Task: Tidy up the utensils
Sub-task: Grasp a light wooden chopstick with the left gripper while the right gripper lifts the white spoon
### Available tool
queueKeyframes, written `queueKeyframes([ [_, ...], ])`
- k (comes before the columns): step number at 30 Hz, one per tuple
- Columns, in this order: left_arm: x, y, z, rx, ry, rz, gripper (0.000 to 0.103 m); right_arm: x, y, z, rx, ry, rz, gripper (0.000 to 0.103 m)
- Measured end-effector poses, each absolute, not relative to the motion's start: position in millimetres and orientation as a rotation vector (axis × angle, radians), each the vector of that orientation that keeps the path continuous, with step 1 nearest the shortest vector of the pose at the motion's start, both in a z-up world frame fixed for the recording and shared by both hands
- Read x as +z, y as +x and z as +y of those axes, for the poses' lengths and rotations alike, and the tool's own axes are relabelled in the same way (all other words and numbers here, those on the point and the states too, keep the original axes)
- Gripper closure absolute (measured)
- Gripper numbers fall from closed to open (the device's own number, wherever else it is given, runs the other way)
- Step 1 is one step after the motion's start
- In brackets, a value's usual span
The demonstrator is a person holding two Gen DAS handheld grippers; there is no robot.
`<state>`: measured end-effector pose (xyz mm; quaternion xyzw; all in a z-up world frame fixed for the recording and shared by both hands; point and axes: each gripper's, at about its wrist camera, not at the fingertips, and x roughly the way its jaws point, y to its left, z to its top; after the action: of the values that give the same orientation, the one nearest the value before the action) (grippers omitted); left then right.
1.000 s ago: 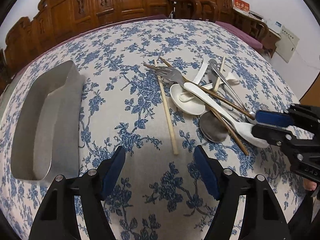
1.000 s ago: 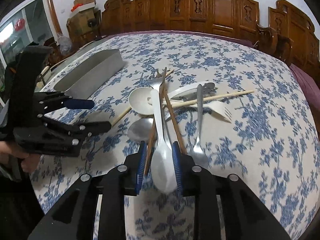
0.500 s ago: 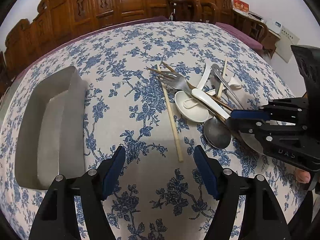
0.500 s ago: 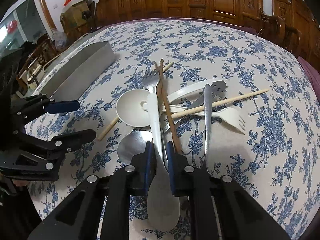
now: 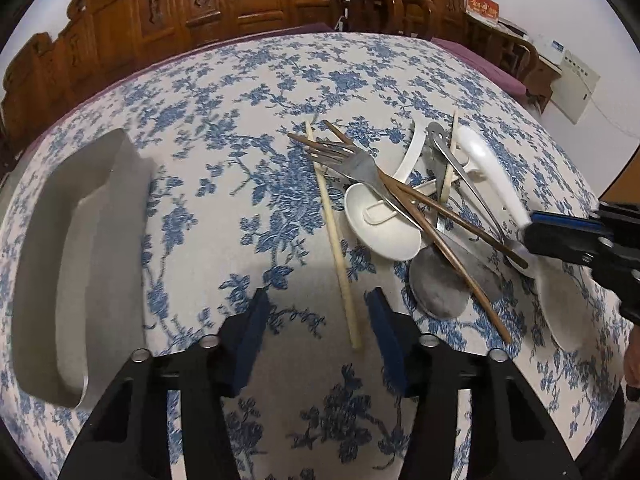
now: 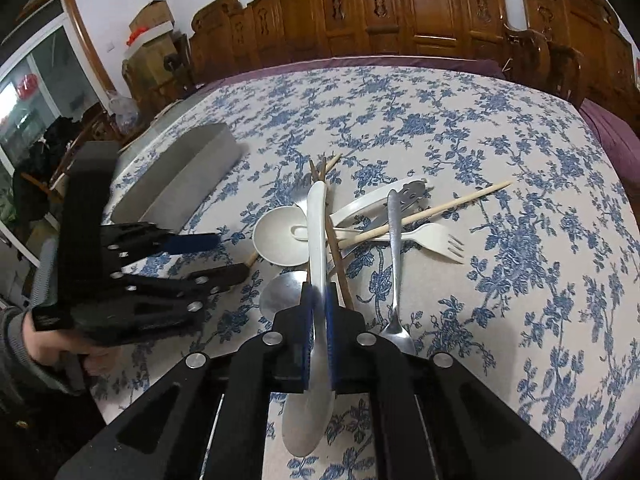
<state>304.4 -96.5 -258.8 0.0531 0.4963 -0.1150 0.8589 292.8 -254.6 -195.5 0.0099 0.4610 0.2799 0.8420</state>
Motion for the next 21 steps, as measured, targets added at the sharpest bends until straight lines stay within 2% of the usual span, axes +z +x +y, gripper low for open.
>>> queueKeyframes([
  [1,-260,307,-97,-0.242,0.109,1.047,0.061,-194,291,-256,0.586,0.021,0.971,0.096],
  [8,-261,319,-106,-0.227,0.148,1.046,0.068,-193,281,-264,0.577,0.053,0.961,0.096],
  [9,-260,320,-106,-0.226,0.147,1.05,0.075,-193,281,-264,0.574,0.053,0.961,0.096],
  [10,-260,320,-106,-0.225,0.145,1.056,0.088,-193,279,-264,0.574,0.053,0.962,0.095],
  [11,-260,321,-105,-0.22,0.147,1.062,0.096,-193,279,-264,0.572,0.052,0.963,0.096],
  [12,-260,321,-104,-0.211,0.154,1.065,0.098,-192,278,-264,0.57,0.049,0.963,0.099],
  [21,-250,309,-75,-0.172,0.123,1.053,0.099,-188,275,-252,0.548,0.031,0.952,0.099],
])
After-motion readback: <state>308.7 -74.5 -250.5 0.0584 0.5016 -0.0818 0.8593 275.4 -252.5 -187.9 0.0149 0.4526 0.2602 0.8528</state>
